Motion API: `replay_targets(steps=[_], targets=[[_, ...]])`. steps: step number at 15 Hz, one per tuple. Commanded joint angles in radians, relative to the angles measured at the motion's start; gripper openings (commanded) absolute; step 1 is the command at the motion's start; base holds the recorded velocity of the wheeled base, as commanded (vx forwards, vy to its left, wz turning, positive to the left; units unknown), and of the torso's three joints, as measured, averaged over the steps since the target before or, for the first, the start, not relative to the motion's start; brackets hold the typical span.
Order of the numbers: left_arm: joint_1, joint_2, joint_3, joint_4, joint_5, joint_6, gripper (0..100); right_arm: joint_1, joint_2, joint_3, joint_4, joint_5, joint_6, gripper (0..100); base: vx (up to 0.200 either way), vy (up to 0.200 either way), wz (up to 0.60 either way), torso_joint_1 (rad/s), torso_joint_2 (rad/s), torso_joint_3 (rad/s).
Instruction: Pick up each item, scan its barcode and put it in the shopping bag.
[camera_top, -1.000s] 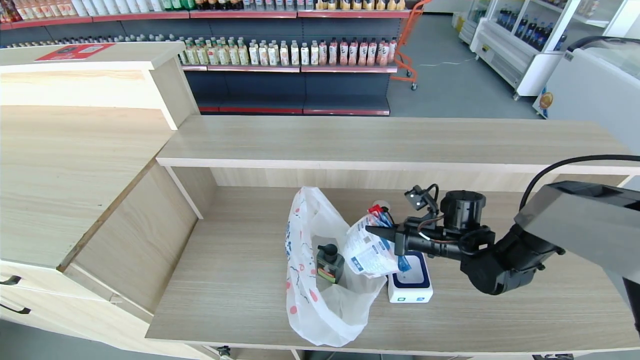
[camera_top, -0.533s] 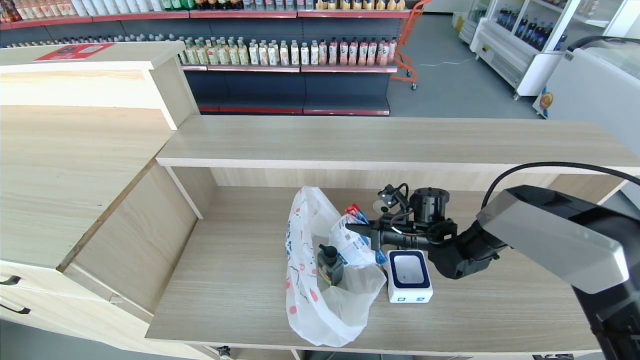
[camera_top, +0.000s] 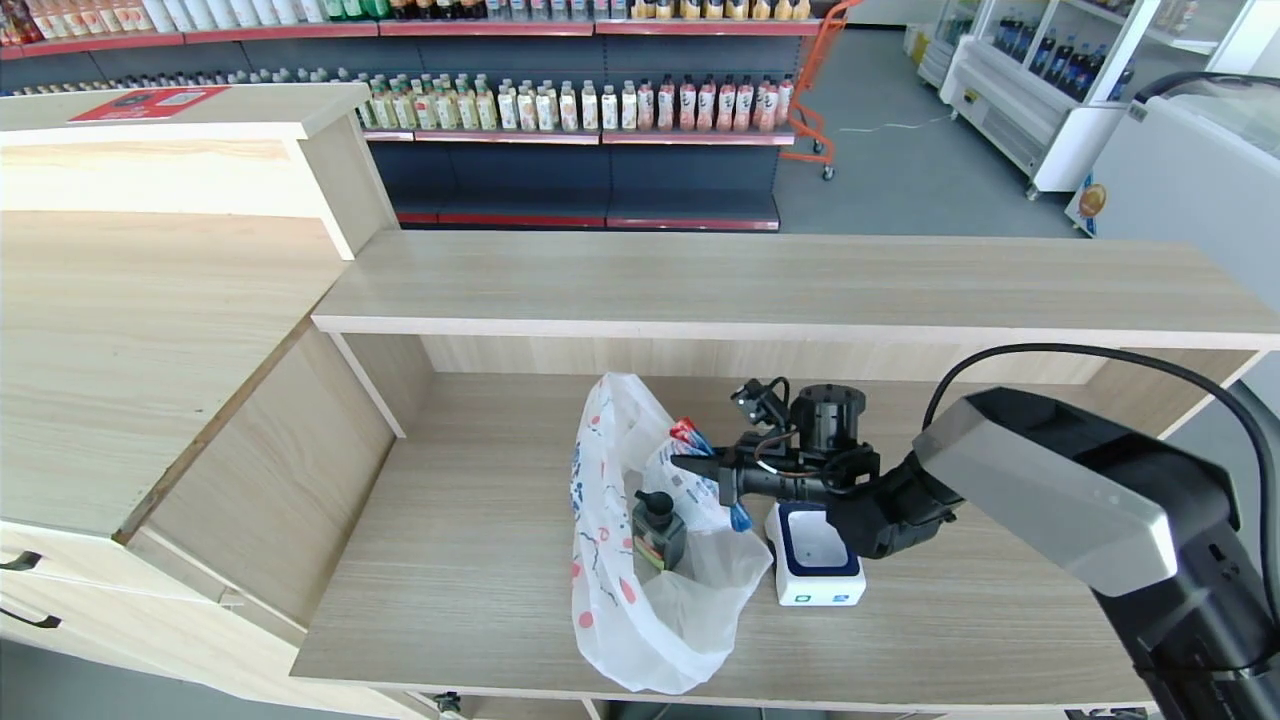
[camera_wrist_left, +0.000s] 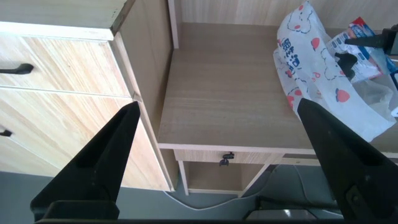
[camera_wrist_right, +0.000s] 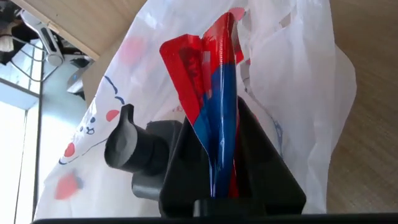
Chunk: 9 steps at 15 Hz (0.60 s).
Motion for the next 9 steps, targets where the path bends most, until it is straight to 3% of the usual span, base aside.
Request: replay_targets(steps=[1, 3, 6, 8, 9], targets=[[0.000, 0.000, 0.000, 0.000, 0.000, -0.001, 100, 0.007, 0.019, -0.033, 0.001, 0.001, 0.008, 100, 0.000, 0.000, 0.00, 0.000, 0.00, 0.000], [0.000, 0.000, 0.000, 0.000, 0.000, -0.001, 100, 0.007, -0.008, -0.055, 0.018, 0.003, 0.052, 100, 0.000, 0.000, 0.00, 0.000, 0.00, 0.000], [0.000, 0.000, 0.000, 0.000, 0.000, -0.001, 100, 0.014, -0.110, -0.039, 0.018, 0.003, 0.249, 100, 0.000, 0.000, 0.00, 0.000, 0.00, 0.000], [0.000, 0.000, 0.000, 0.000, 0.000, -0.001, 100, 0.013, -0.173, -0.006, 0.016, 0.003, 0.345, 100, 0.000, 0.000, 0.00, 0.000, 0.00, 0.000], [0.000, 0.000, 0.000, 0.000, 0.000, -0.001, 100, 0.002, -0.248, 0.074, 0.018, 0.003, 0.379, 100, 0.000, 0.000, 0.00, 0.000, 0.00, 0.000]])
